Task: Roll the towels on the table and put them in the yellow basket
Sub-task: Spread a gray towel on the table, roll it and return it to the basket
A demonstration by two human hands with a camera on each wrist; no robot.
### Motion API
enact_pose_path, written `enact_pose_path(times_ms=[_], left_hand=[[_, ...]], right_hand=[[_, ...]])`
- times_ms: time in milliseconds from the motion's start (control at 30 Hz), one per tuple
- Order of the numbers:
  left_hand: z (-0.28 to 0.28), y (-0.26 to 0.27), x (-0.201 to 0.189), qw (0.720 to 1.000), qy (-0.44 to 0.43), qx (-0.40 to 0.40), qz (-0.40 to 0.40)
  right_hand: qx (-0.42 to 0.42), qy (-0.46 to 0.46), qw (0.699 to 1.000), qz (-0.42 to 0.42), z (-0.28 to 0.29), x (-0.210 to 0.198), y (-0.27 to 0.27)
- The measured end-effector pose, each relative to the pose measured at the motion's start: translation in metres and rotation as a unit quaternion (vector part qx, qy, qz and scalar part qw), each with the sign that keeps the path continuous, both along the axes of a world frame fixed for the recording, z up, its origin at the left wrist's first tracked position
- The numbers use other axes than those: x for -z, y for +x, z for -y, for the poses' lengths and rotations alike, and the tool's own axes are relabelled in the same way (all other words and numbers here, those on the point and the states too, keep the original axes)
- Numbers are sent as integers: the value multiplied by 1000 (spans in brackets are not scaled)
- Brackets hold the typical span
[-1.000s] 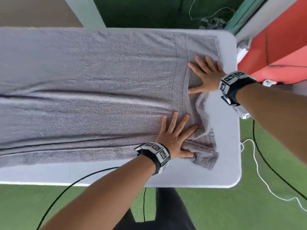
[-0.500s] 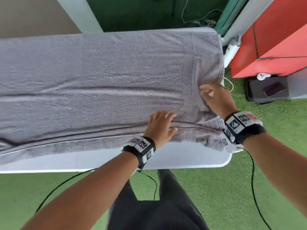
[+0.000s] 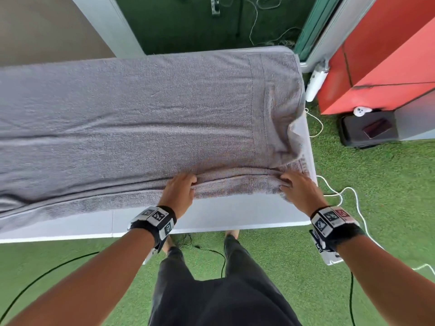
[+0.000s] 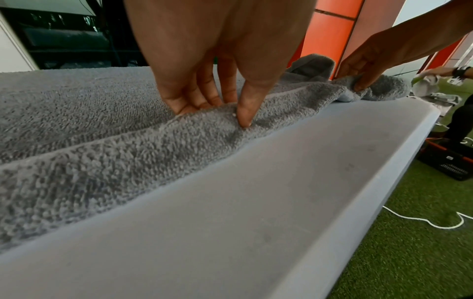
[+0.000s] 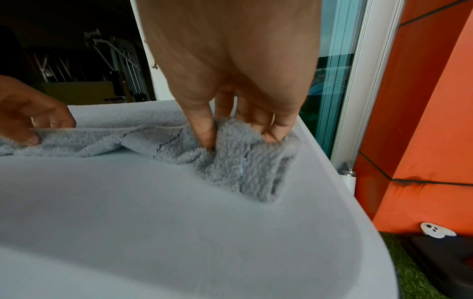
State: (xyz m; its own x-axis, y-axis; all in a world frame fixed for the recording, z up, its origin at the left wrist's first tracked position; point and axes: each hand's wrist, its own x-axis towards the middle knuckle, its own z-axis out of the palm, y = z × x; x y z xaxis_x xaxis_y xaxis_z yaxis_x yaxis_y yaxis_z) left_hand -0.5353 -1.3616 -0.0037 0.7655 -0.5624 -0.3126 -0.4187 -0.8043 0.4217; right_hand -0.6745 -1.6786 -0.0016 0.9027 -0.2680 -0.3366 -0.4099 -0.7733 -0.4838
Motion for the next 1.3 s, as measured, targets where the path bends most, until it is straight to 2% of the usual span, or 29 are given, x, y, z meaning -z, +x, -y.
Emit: enact_pose_path(times_ms=[167, 267, 400, 500, 600, 667, 833, 1033, 1167, 1300], left_hand=[[-12, -19, -17, 998, -56, -8, -7], [-28, -47, -25, 997, -62, -6, -50], [-46, -82, -28, 991, -72, 1, -110], [-54, -100, -24, 986, -56, 38, -154], [-61, -111, -20, 973, -39, 96, -209], [-71, -114, -18, 971, -33, 122, -203], [-147, -97, -14, 983, -51, 74, -163], [-300, -57, -15, 992, -43, -7, -115], [-400, -23, -15, 995, -36, -75, -64], [-476, 18, -11, 988, -5, -151, -10]], right_hand=[[-21, 29, 999, -20, -4, -7, -28], [-32, 41, 998, -42, -14, -9, -63], [-5, 39, 997, -60, -30, -3, -115], [27, 27, 993, -110, -44, 5, -148], [30, 37, 980, -194, -67, 12, -165], [20, 42, 975, -216, -90, 14, -165], [-17, 83, 977, -194, -181, 11, -114], [-102, 110, 980, -132, -331, 0, -11], [-170, 132, 971, -106, -431, -14, 53], [-242, 130, 958, -76, -518, -22, 104]])
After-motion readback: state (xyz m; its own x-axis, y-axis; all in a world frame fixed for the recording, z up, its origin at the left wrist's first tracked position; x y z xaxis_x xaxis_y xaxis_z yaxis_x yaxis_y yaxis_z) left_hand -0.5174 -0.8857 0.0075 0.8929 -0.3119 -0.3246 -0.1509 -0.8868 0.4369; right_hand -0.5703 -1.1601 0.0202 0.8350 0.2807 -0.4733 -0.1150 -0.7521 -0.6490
